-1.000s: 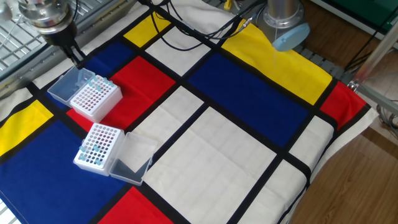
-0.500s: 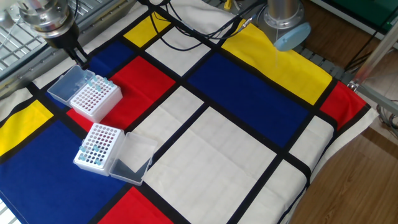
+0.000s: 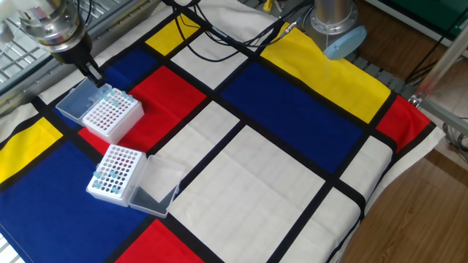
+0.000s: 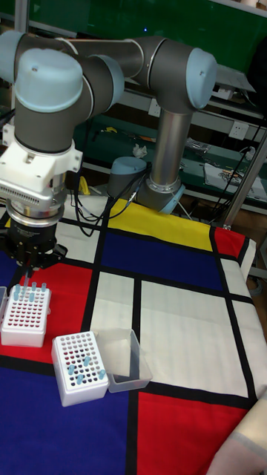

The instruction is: Transfer all medium pipette tips from one holder to another

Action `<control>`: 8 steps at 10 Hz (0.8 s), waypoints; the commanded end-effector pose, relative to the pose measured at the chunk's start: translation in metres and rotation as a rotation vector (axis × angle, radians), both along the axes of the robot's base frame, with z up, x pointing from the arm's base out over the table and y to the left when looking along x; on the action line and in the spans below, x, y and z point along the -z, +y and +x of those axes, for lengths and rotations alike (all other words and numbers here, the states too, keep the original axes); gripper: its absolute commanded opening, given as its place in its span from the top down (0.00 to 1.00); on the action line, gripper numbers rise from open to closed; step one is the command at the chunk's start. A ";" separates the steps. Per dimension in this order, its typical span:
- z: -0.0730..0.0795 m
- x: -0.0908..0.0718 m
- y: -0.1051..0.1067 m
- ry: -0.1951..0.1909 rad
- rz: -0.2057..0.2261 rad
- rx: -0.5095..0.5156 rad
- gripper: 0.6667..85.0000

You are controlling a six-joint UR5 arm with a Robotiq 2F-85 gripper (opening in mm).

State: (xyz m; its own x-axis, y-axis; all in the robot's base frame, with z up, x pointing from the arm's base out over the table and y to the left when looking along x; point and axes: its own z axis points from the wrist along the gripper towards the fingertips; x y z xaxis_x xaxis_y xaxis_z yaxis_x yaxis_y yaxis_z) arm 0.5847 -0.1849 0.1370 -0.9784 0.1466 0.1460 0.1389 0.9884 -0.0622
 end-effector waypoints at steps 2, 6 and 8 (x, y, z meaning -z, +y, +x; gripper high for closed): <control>-0.001 0.008 0.001 0.039 0.032 -0.021 0.99; 0.000 0.017 -0.012 0.045 0.037 -0.055 0.99; -0.002 0.017 -0.012 0.053 0.036 -0.056 0.99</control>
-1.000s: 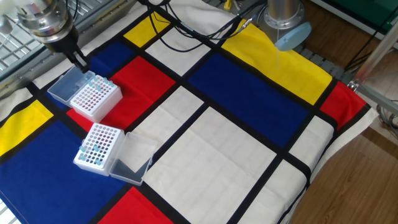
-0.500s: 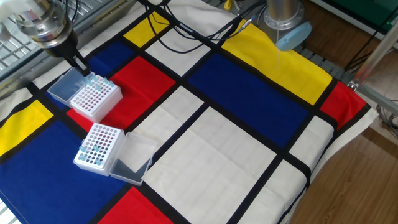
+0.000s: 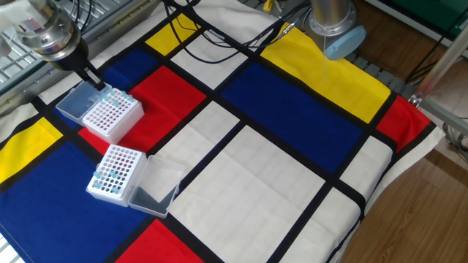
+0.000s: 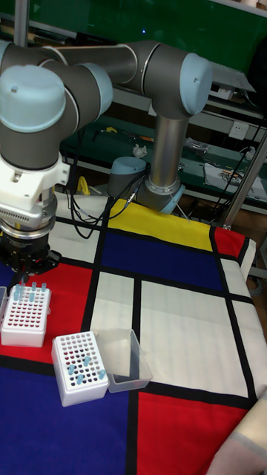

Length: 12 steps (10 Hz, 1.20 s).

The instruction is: Transfer all medium pipette tips from one holder to another

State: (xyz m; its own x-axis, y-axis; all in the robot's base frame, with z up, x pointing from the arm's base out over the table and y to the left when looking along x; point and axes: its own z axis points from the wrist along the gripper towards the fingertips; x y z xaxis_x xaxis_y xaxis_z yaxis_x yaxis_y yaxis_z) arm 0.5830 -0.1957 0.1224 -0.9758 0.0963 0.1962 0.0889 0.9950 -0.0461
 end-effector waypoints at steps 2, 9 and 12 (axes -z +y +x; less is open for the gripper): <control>-0.001 0.001 0.001 0.009 0.015 -0.007 0.99; -0.006 -0.009 0.028 0.022 0.011 0.034 0.99; -0.005 -0.013 0.037 0.014 0.003 0.045 0.99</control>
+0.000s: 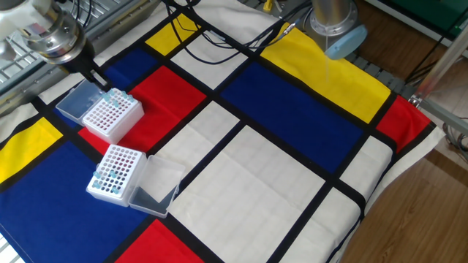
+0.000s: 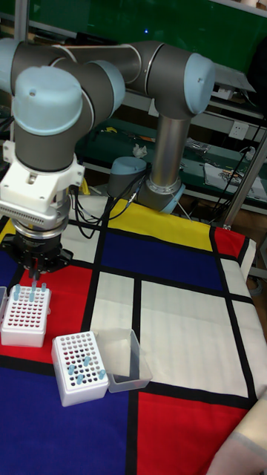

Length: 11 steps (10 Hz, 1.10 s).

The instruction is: Transfer all medium pipette tips from one holder to another

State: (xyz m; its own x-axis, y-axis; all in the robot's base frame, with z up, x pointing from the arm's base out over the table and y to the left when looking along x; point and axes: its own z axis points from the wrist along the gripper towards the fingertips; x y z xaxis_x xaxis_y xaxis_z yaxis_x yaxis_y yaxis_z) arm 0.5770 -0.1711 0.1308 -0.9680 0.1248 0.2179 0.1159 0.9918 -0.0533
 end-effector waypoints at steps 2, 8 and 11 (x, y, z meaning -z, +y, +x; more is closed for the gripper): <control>0.000 -0.003 0.026 -0.009 0.040 0.042 0.99; -0.001 0.023 0.029 -0.013 0.042 0.040 0.99; -0.011 0.022 0.028 0.021 0.038 0.029 0.99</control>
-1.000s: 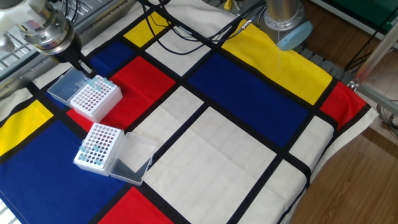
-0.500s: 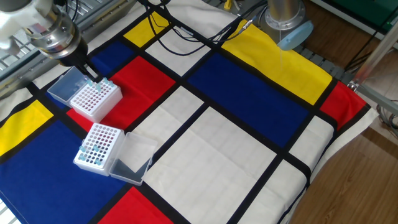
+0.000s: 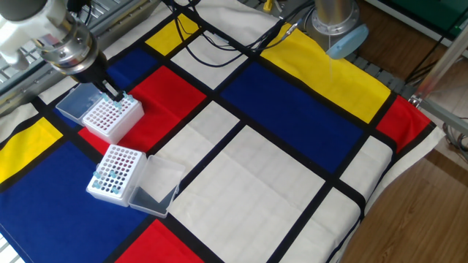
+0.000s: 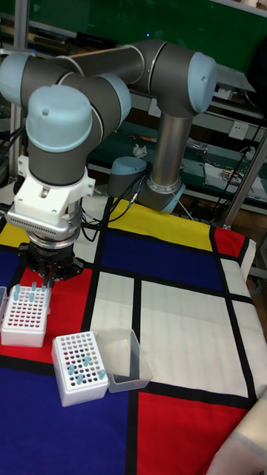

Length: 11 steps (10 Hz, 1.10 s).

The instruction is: Transfer all medium pipette tips from one holder to another

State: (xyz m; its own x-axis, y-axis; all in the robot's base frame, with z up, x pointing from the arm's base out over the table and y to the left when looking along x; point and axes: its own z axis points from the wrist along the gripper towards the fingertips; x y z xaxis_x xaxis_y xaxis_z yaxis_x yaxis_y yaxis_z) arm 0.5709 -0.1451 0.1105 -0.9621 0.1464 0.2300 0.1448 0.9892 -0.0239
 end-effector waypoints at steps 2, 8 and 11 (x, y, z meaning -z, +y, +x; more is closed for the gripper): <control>-0.008 0.000 0.000 0.019 -0.004 0.004 0.99; -0.017 -0.003 -0.009 0.022 -0.013 0.008 0.99; -0.016 0.000 -0.004 0.018 -0.002 0.007 0.99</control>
State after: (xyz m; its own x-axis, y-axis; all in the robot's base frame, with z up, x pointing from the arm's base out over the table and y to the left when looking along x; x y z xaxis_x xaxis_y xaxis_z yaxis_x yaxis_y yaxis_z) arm 0.5539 -0.1536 0.1111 -0.9559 0.1540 0.2499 0.1471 0.9880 -0.0463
